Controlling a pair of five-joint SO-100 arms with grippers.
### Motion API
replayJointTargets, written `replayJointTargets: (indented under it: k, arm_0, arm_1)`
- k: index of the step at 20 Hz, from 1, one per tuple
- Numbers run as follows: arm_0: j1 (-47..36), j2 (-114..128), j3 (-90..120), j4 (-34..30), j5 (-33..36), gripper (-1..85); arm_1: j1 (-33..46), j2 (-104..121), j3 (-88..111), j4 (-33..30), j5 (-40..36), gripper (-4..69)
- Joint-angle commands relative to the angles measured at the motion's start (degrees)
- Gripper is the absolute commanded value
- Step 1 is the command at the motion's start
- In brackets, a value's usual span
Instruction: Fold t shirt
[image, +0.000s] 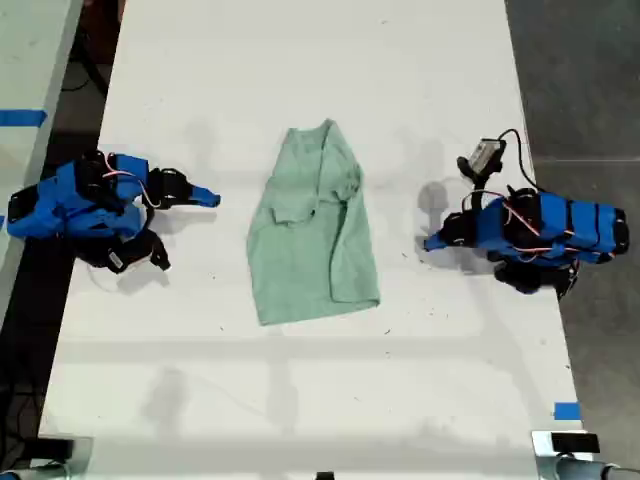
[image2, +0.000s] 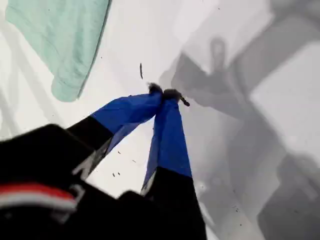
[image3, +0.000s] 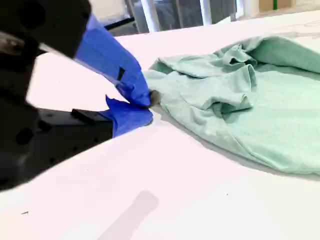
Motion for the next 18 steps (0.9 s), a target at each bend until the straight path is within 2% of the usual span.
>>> replayJointTargets:
  k: [1, 9, 11, 13, 14, 16, 18]
  arm_0:
    - [9.40, 0.53, 1.05, -1.85, -5.71, 0.0]
    - [9.67, 0.53, 0.88, -1.76, -5.80, 0.0]
    - [9.49, 0.26, -4.39, 2.64, -17.23, 0.0]
    - [11.69, -14.85, -17.31, 1.93, -20.92, -0.1]
    - [13.97, -26.63, -24.43, 2.20, -23.12, -0.1]
    - [21.36, -43.33, -35.95, 2.64, -32.61, 0.0]
    - [26.10, -50.89, -39.64, -0.35, -39.81, 2.8]
  arm_1:
    - [-0.97, 0.62, 1.67, 0.97, 3.60, -1.1]
    - [-0.97, 0.62, 1.67, 0.97, 3.34, -1.1]
    - [-0.79, 0.62, 1.67, 0.97, 3.25, -1.1]
    - [-0.44, 0.62, 1.67, 0.97, 2.99, -1.1]
    - [-0.44, 0.62, 1.67, 0.97, 3.08, -1.1]
    - [-0.62, 0.62, 1.67, 0.97, 3.16, -1.1]
    - [-0.79, 0.62, 1.67, 0.97, 3.25, -1.1]
